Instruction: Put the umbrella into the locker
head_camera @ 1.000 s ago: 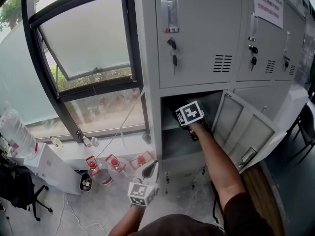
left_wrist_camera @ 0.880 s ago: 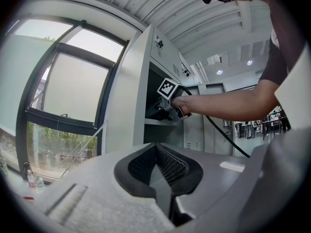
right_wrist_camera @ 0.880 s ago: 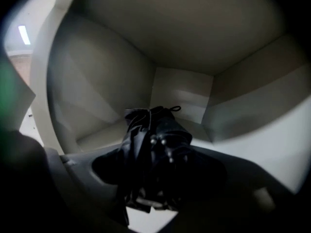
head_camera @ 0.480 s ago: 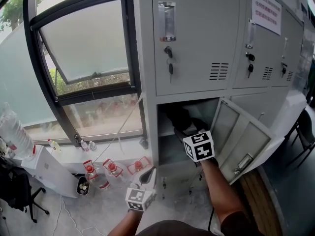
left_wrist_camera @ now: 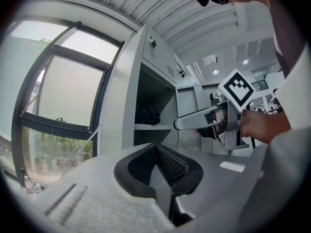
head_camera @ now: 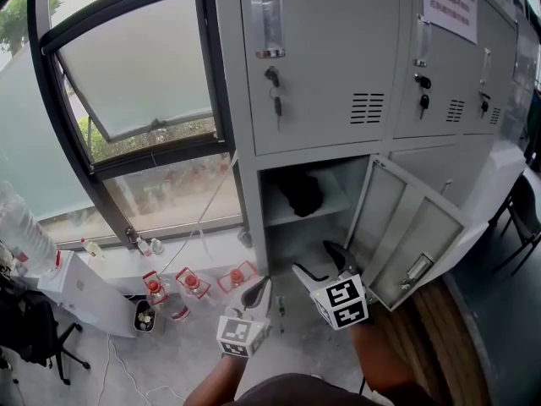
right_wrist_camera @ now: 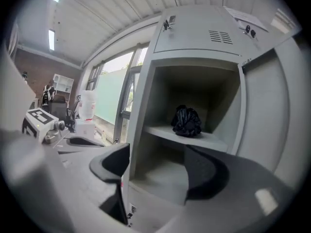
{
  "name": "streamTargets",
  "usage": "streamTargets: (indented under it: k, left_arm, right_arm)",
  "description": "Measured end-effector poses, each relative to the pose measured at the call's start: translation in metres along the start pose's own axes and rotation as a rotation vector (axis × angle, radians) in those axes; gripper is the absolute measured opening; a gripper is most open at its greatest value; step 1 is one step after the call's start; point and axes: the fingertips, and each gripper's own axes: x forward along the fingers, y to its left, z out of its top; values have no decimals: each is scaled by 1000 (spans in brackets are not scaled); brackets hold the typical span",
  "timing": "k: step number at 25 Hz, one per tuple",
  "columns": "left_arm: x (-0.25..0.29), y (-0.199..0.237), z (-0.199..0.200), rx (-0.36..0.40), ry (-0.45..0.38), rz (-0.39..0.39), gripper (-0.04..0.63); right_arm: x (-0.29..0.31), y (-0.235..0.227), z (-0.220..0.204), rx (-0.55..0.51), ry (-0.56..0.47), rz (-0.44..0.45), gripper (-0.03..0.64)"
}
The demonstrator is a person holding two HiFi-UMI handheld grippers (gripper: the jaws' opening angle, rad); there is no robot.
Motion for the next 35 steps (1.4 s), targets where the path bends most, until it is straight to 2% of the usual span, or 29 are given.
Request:
streamTargets:
  k: [5, 8, 16, 22, 35]
  left_arm:
    - [5, -11, 0, 14, 2, -26, 5]
    - [8, -19, 9, 37, -15, -44, 5]
    - [5, -27, 12, 24, -20, -50, 5]
    - [3, -32, 10, 4, -4, -46, 5]
    - [9, -33, 9, -5, -21, -47, 5]
  right_arm:
    - [-15, 6, -13, -2, -21, -2, 310]
    - [-26, 7, -21, 16, -33, -33, 232]
    - [-41, 13, -35, 42, -52, -104, 5]
    - [-47, 18, -41, 47, -62, -122, 3]
    - [-57, 11, -48, 75, -37, -153, 3]
